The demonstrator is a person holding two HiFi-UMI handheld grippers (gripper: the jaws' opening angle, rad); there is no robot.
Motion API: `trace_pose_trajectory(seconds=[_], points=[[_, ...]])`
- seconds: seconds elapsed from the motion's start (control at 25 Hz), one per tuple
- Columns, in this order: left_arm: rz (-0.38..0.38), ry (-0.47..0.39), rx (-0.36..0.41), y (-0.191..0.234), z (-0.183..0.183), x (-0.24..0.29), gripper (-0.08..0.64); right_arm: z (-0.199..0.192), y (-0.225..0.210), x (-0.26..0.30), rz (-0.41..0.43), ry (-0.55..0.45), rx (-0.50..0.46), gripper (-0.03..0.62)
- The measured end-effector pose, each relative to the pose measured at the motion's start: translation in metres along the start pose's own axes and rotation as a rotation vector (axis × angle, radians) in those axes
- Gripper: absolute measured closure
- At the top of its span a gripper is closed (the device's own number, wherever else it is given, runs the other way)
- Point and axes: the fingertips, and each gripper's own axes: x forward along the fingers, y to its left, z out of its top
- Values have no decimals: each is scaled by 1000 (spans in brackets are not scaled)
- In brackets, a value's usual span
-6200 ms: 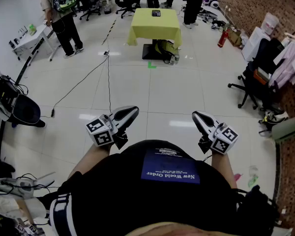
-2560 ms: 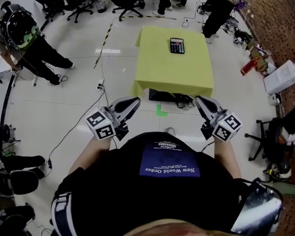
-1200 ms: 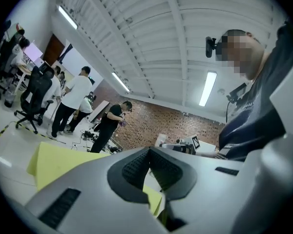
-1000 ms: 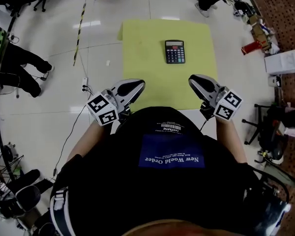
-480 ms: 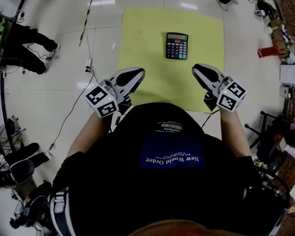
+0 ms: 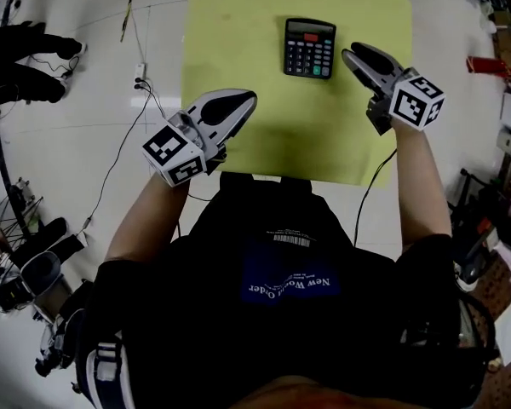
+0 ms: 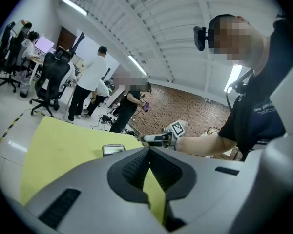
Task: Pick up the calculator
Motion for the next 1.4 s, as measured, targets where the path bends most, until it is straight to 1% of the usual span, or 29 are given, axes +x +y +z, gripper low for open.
trace_pose_trajectory(seconds=[0.12,0.2,0.36,0.44,0.48,0.56,0.68,0.8,0.92,1.04,1.08,1.16,1.28,1.4], points=[[-18,15,-14,12,-17,10,554,-15,-35,27,-4,43,64,468],[-30,21,-31,16,-27,15,554,-27,-57,41,-8,71,119,445],[-59,14,-52,18,-38,14,554,-35,-90,59,-42,99,139,443],[-67,10,-55,18,-40,11,554,-37,-96,67,-21,103,175,443],[-68,9,-57,19,-41,10,554,-38,-97,70,-8,107,190,443],[-67,6,-65,18,-44,9,554,-37,-97,75,22,116,190,443],[-69,-3,-70,12,-43,11,554,-33,-95,76,66,141,175,443],[-73,-19,-63,-7,-43,11,554,-39,-84,67,91,204,132,443],[-79,-34,-51,-20,-45,8,554,-48,-75,60,94,255,116,445],[-78,-33,-61,-9,-45,3,554,-51,-76,73,83,284,113,448],[-76,-32,-66,-4,-43,3,554,-50,-79,77,80,290,105,476],[-73,-33,-72,0,-41,7,554,-48,-84,78,86,290,91,494],[-67,-42,-68,-8,-39,11,554,-47,-84,63,113,265,119,512],[-59,-51,-66,-15,-36,7,554,-49,-73,48,161,222,201,539]])
